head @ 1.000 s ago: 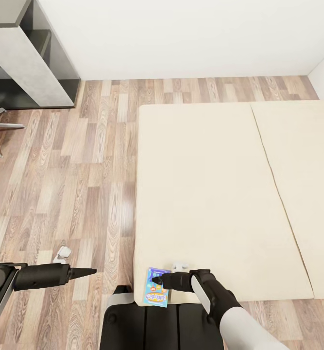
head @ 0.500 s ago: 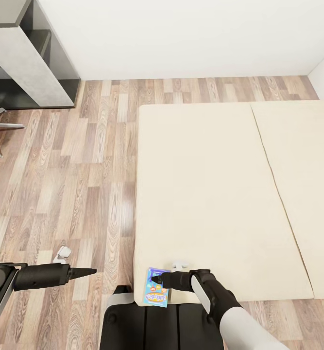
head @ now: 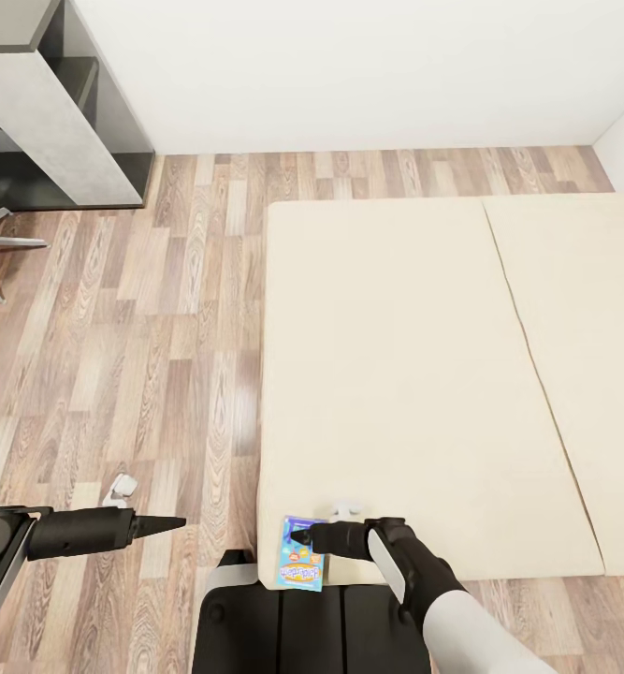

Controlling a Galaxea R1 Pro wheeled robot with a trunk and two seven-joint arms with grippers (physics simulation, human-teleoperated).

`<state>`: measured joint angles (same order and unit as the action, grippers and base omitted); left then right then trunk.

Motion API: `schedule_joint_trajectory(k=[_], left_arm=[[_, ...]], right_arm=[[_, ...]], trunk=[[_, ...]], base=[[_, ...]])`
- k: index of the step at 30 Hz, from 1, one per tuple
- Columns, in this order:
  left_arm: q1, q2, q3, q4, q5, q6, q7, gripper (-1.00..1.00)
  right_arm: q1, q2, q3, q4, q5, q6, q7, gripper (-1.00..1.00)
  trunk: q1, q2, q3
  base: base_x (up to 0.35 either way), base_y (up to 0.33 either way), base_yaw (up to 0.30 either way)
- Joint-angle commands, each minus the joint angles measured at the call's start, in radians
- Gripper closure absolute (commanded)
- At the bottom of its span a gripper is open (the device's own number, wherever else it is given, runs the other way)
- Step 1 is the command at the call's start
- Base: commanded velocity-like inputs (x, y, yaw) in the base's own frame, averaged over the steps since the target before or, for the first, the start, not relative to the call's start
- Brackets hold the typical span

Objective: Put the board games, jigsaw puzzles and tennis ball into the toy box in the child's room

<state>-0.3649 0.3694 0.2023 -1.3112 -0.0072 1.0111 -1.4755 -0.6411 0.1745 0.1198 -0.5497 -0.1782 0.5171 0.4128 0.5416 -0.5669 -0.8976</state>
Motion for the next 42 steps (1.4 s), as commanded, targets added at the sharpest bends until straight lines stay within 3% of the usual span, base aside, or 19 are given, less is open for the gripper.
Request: schedule_joint_trajectory(k=[1, 33, 42], left_arm=[[0.000, 0.000, 0.000, 0.000, -0.002, 0.011, -0.004, -1.00], [0.000, -0.004, 0.000, 0.000, 0.000, 0.011, -0.004, -1.00], [0.000, -0.023, 0.000, 0.002, -0.002, 0.011, -0.003, -1.00]], right_arm=[[0.000, 0.000, 0.002, -0.002, -0.008, 0.008, -0.003, -1.00], [0.000, 0.000, -0.005, -0.003, -0.009, 0.006, -0.003, -1.00], [0.000, 0.000, -0.005, 0.002, -0.005, -0.001, -0.011, -1.00]], trunk=[[0.000, -0.001, -0.001], [0.000, -0.001, -0.001], [0.000, -0.001, -0.001]], base=[[0.000, 0.000, 0.000], [0.000, 0.011, 0.000], [0.000, 0.000, 0.000]])
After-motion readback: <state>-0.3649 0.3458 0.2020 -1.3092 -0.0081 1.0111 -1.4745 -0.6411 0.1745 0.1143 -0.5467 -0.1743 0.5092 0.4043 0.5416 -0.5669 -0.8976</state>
